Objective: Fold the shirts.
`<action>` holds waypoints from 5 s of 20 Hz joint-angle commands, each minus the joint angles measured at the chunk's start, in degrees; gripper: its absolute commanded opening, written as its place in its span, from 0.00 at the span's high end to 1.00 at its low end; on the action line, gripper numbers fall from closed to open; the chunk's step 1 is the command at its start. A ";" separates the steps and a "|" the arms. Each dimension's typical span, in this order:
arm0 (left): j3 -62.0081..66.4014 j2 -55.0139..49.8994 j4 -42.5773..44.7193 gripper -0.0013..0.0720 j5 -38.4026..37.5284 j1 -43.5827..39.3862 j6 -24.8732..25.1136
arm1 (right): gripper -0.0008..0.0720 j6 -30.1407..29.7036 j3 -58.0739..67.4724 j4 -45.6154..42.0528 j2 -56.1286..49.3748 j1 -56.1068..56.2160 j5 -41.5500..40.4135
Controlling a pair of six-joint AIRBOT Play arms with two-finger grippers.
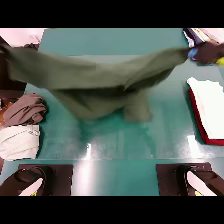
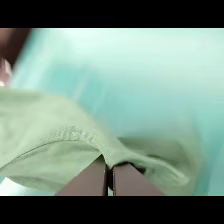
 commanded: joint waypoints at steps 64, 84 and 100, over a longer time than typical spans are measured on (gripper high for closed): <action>-68.98 -9.25 -38.34 0.95 16.15 24.52 8.07 | 0.54 9.79 3.48 -23.91 -21.64 -1.81 14.16; -64.08 -9.11 -38.32 0.95 12.79 24.52 11.02 | 0.43 -3.69 -54.97 -14.80 -8.85 -27.28 6.67; -11.08 -2.58 -38.12 0.95 9.88 24.52 10.75 | 0.96 -0.42 -9.57 0.48 7.72 -12.70 -6.91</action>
